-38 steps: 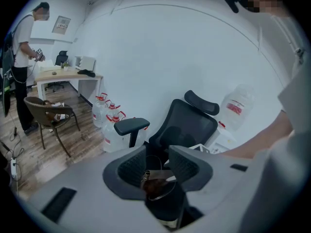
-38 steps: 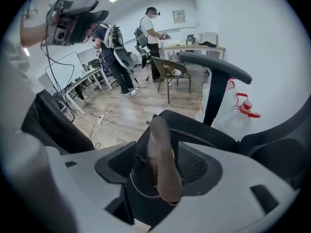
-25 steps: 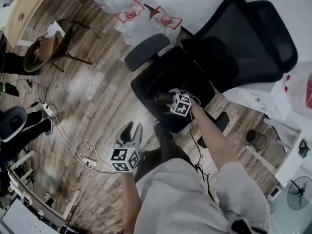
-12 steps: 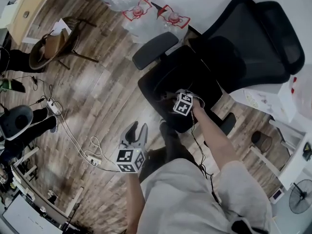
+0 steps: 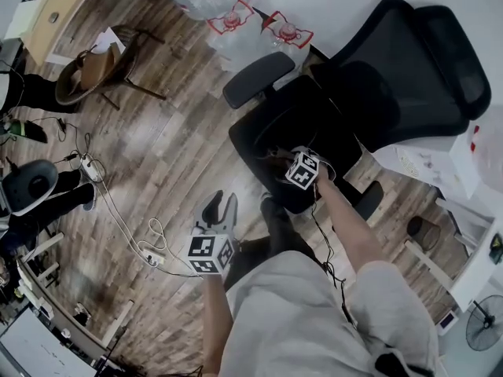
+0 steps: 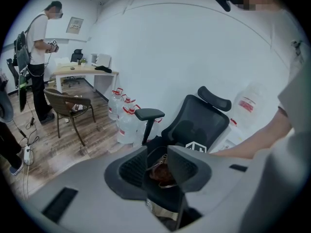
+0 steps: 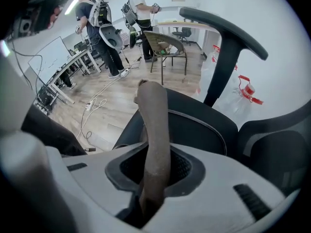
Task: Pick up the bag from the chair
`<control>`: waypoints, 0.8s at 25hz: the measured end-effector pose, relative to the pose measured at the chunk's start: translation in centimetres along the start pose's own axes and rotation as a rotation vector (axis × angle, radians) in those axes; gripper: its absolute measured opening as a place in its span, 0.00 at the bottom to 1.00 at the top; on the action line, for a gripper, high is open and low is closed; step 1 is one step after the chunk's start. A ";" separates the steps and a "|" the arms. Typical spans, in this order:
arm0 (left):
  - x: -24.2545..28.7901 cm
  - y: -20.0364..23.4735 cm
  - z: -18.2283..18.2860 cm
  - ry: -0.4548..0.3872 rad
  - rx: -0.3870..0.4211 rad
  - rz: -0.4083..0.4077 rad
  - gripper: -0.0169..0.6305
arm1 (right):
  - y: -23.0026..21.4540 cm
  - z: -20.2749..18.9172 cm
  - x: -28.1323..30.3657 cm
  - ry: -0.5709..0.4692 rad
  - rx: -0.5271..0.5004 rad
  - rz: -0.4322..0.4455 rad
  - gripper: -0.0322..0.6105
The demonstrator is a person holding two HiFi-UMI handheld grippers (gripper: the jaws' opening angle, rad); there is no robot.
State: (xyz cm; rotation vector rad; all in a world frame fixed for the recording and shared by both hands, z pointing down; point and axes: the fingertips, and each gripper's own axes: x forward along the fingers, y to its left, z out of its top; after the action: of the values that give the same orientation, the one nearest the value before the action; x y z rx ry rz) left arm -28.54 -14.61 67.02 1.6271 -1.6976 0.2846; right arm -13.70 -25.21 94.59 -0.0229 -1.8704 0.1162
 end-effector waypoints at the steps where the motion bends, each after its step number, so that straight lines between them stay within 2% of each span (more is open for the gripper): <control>1: -0.1 -0.1 0.2 -0.004 0.003 -0.002 0.21 | -0.1 -0.1 -0.3 -0.009 0.016 -0.008 0.19; 9: -0.4 -0.7 1.4 -0.031 0.040 -0.023 0.21 | -0.4 0.0 -3.6 -0.067 0.094 -0.046 0.19; 15: -0.6 -1.7 2.1 -0.048 0.062 -0.045 0.21 | 0.0 1.1 -7.2 -0.097 0.044 -0.053 0.19; 17: -0.4 -2.2 2.5 -0.052 0.106 -0.067 0.21 | 0.1 1.9 -8.7 -0.111 0.013 -0.044 0.19; 20: -0.1 -3.7 2.2 -0.032 0.240 -0.129 0.21 | 0.5 3.3 -11.3 -0.137 -0.056 -0.020 0.19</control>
State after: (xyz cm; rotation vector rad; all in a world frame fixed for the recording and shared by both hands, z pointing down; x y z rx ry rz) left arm -25.93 -16.52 64.27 1.9165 -1.6221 0.4131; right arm -13.47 -25.76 82.82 -0.0353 -2.0097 0.0528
